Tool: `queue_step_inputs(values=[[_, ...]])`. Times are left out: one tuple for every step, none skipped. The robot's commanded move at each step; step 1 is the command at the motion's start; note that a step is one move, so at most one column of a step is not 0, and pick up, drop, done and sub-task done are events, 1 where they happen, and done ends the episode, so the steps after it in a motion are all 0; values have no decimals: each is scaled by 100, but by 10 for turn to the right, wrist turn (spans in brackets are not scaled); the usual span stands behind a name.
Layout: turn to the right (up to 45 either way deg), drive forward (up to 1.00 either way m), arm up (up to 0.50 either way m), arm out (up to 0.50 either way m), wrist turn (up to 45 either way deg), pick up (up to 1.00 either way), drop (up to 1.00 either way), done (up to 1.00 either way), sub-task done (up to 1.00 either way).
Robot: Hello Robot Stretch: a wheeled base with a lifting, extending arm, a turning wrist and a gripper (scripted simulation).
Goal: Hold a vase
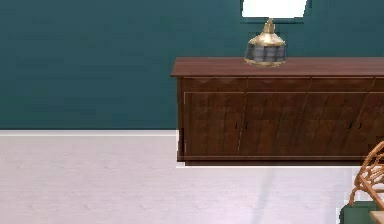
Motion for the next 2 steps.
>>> queue_step_inputs(values=[[0,0,0,0,450,0,0,0,0],[0,0,0,0,450,0,0,0,0]])
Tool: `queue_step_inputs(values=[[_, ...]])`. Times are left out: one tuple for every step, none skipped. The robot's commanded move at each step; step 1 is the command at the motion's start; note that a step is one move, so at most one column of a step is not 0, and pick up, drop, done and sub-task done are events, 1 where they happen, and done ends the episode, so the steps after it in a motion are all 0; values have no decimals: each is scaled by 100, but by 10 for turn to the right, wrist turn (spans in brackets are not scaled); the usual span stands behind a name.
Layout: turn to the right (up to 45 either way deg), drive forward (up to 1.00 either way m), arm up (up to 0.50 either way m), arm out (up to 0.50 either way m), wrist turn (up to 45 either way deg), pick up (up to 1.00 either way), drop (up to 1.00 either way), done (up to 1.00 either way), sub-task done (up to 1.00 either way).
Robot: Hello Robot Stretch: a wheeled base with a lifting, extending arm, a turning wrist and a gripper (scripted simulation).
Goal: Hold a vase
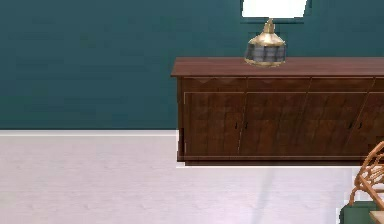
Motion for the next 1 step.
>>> queue_step_inputs(values=[[0,0,0,0,450,0,0,0,0]])
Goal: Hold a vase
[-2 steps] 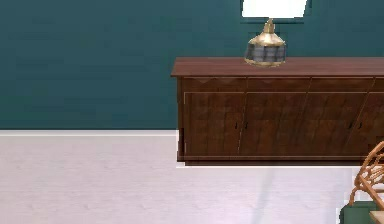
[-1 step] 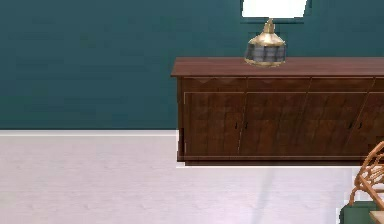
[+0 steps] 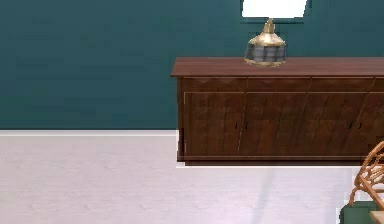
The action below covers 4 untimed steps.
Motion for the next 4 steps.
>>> queue_step_inputs(values=[[0,0,0,0,90,0,0,0,0],[0,0,-24,0,0,0,0,0,0],[0,0,0,0,0,100,0,0,0],[0,0,10,0,0,0,0,0,0]])
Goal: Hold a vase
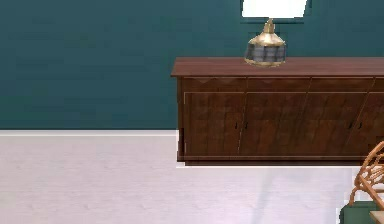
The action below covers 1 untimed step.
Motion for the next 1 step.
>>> queue_step_inputs(values=[[0,0,0,0,0,0,0,100,0]])
